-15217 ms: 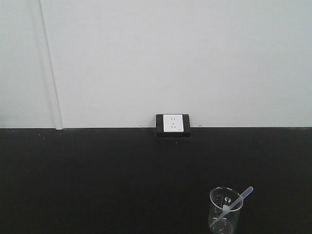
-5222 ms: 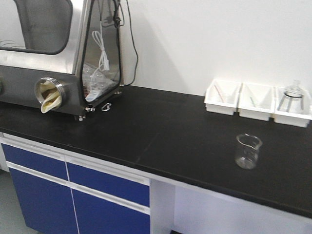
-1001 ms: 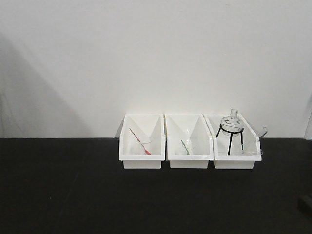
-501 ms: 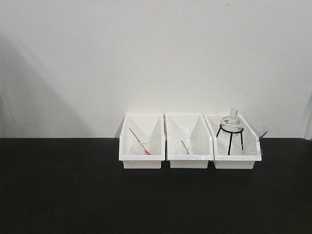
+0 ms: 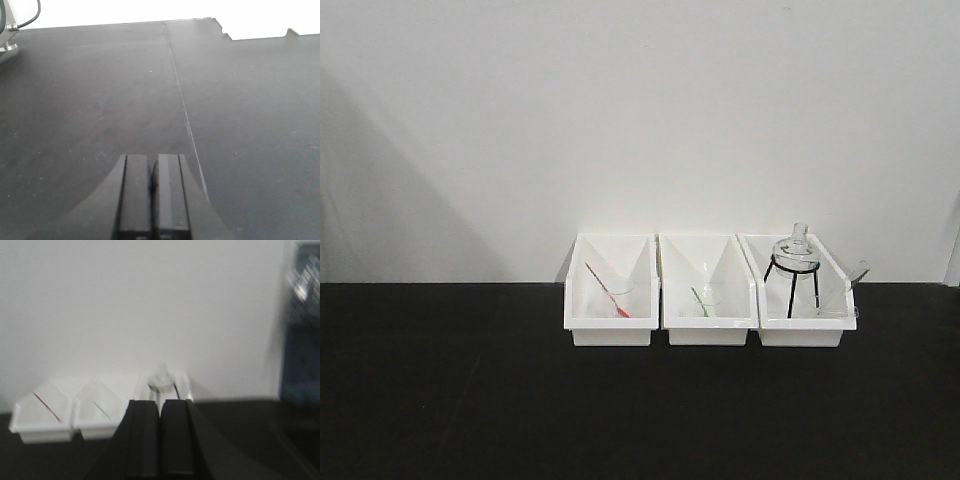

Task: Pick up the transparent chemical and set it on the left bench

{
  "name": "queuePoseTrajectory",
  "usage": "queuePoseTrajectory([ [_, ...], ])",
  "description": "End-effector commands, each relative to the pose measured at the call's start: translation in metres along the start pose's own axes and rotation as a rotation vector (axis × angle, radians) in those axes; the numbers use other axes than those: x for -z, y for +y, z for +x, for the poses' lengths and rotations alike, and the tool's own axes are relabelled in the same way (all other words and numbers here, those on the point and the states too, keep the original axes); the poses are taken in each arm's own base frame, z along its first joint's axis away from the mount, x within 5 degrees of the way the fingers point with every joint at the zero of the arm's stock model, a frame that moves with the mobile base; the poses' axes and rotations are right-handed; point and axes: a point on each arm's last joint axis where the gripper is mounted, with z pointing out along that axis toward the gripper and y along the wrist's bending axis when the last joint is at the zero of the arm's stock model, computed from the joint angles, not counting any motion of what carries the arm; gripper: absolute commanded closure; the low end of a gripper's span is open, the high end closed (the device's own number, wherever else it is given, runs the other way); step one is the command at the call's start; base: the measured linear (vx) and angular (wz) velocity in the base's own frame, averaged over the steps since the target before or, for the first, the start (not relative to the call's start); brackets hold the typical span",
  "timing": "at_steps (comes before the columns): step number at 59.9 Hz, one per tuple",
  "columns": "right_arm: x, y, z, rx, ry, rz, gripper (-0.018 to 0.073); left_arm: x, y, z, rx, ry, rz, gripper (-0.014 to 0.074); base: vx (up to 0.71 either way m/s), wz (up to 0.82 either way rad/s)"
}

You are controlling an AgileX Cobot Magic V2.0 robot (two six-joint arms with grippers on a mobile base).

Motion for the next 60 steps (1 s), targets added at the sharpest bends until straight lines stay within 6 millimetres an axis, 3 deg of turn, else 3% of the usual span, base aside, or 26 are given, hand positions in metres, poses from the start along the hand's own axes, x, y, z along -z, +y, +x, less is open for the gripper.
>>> queuePoseTrajectory([
  [1, 0.0, 0.004, 0.004, 0.084, 0.107, -0.042, 0.0564, 0.001, 0.0, -0.003, 0.009, -0.081, -0.002, 0.06, 0.0, 0.0],
  [14, 0.0, 0.012, 0.015, 0.158, 0.133, -0.146, 0.0564, 0.001, 0.0, -0.003, 0.009, -0.081, -0.002, 0.06, 0.0, 0.0],
  [30, 0.02, 0.004, 0.075, -0.001, 0.031, -0.128, 0.0564, 0.001, 0.0, -0.003, 0.009, -0.081, -0.002, 0.06, 0.0, 0.0],
  [38, 0.014, 0.002, 0.102, -0.048, -0.035, -0.128, 0.0564, 0.001, 0.0, -0.003, 0.009, -0.081, -0.002, 0.06, 0.0, 0.0],
  [60, 0.014, 0.002, 0.102, -0.079, -0.074, -0.13, 0.0564, 0.001, 0.0, -0.003, 0.009, -0.081, -0.002, 0.06, 0.0, 0.0],
])
